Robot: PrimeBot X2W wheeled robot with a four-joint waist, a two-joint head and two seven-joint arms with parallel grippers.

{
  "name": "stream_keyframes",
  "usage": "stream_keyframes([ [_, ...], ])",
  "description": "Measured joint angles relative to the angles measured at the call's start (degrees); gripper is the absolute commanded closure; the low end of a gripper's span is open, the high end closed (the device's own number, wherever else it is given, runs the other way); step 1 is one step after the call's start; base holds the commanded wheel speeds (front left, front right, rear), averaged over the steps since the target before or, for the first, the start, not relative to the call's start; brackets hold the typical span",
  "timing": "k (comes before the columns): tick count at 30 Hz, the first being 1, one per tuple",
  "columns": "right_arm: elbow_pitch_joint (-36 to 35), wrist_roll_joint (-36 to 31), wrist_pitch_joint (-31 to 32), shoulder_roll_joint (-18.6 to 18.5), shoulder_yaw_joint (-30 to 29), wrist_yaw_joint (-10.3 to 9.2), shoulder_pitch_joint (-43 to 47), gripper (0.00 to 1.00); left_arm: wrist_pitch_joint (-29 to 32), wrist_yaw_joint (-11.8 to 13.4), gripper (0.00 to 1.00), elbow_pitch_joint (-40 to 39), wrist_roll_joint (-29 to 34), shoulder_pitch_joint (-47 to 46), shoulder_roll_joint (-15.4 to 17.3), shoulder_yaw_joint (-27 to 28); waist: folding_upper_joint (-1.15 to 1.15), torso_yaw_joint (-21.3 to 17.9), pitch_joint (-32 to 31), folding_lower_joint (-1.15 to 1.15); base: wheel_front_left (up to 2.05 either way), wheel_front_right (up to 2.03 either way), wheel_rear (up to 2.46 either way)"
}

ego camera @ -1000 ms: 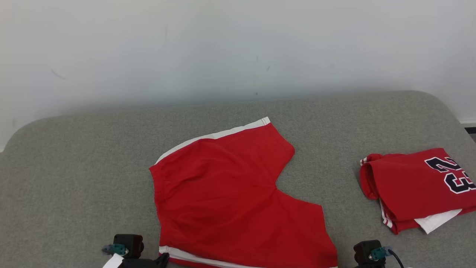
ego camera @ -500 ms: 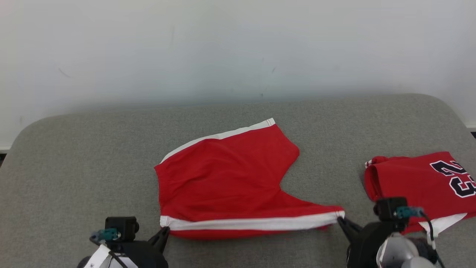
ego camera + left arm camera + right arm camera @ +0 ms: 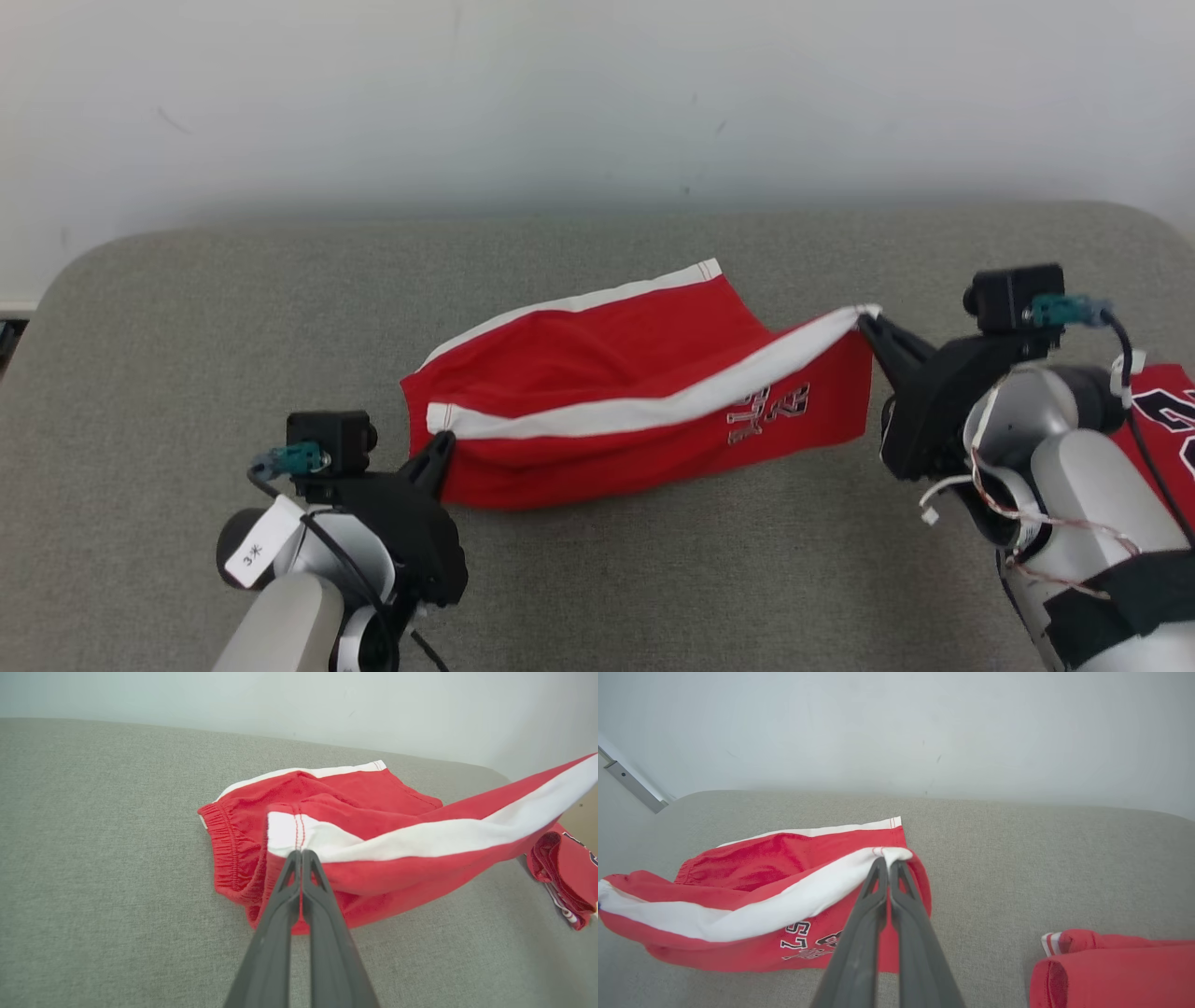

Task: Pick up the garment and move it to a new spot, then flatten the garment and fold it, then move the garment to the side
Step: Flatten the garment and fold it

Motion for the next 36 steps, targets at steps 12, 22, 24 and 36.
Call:
stream_keyframes([
  [12,5.71,-2.97,-1.53,-1.75,-0.05,0.67,-13.88,1.0,-0.09,2.35,1.0,0.63,0.75,-11.23,-2.33,0.51,0.0,2.67,7.58,0.01,0.0,0.0,0.0],
  [22,13.6,-4.6,-3.55,-1.94,1.35,1.62,-21.86,0.14,-2.09,3.34,0.62,5.35,0.89,-17.79,-3.57,0.53,0.01,6.11,14.39,0.01,0.0,0.0,0.0],
  [24,14.91,-4.6,-4.36,-1.51,1.58,1.82,-22.12,0.0,-2.79,3.35,0.0,6.24,0.93,-18.57,-3.66,0.23,0.01,6.78,15.43,0.01,0.0,0.0,0.0],
  [36,21.6,-5.02,-12.95,-0.3,2.09,3.47,-26.14,0.0,-10.28,3.74,0.0,11.5,1.24,-20.89,-3.87,-0.03,0.01,8.89,16.16,0.01,0.0,0.0,0.0],
])
